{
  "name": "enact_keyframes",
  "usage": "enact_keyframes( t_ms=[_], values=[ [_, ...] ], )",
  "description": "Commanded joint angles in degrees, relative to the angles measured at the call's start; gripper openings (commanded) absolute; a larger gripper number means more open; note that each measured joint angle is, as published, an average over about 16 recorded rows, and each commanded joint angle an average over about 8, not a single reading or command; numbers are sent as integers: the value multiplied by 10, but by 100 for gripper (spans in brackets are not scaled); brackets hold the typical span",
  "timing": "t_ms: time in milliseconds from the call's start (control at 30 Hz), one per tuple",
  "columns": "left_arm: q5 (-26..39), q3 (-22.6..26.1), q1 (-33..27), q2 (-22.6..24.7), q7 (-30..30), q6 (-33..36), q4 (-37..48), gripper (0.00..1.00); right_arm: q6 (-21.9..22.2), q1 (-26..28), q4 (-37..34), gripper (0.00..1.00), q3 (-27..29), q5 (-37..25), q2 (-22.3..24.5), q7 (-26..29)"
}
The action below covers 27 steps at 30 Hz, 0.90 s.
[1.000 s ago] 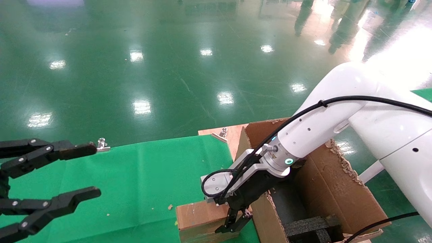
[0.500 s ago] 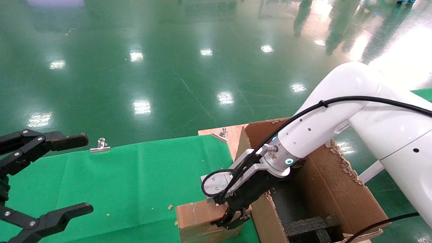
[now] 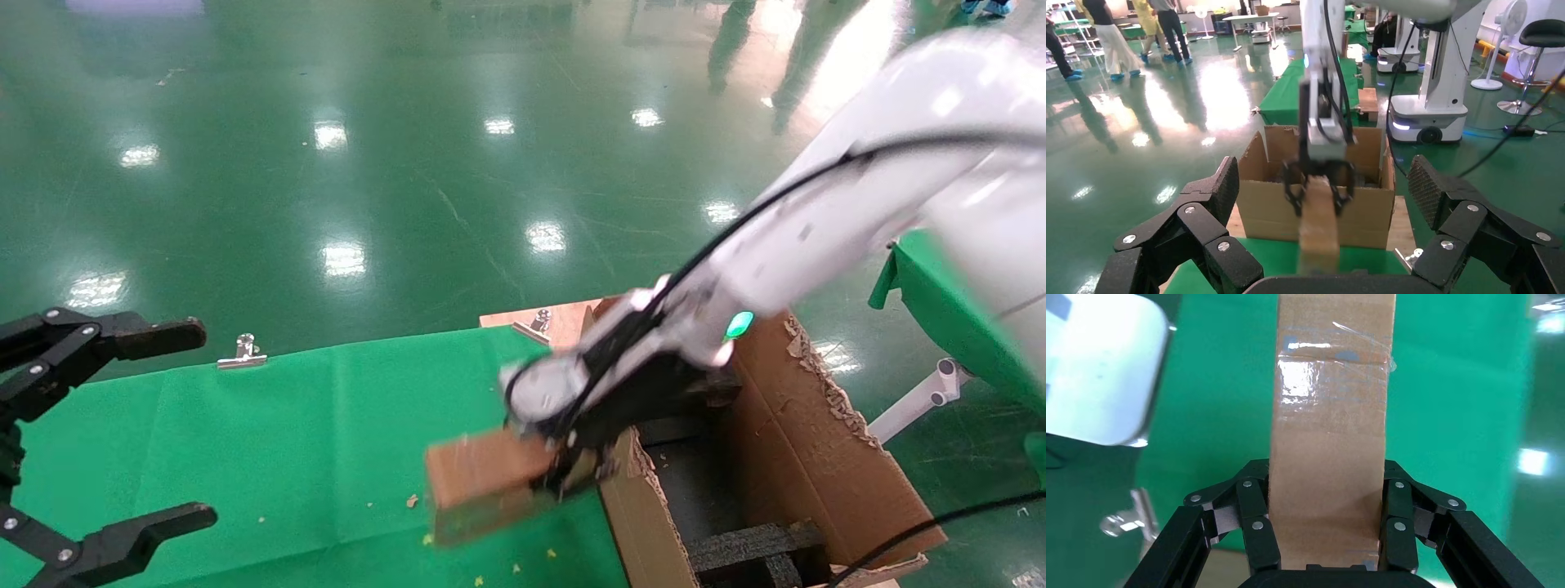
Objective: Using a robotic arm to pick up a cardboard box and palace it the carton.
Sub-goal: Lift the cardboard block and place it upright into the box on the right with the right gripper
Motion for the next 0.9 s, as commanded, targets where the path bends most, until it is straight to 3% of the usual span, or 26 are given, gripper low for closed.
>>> enact_keyframes(
  t_ms=[33, 300, 533, 900],
  values=[
    [0, 0, 0, 0, 0, 0, 0, 100, -2, 28, -5, 0, -11, 15, 8, -9],
    [0, 0, 0, 0, 0, 0, 0, 100, -2, 145, -34, 0, -64, 84, 28, -28],
    [0, 0, 0, 0, 0, 0, 0, 100, 0, 204, -63, 0, -117, 118, 45, -50],
    [0, 1, 0, 0, 0, 0, 0, 100, -5, 290, -102, 0, -222, 138, 143, -86]
  ],
)
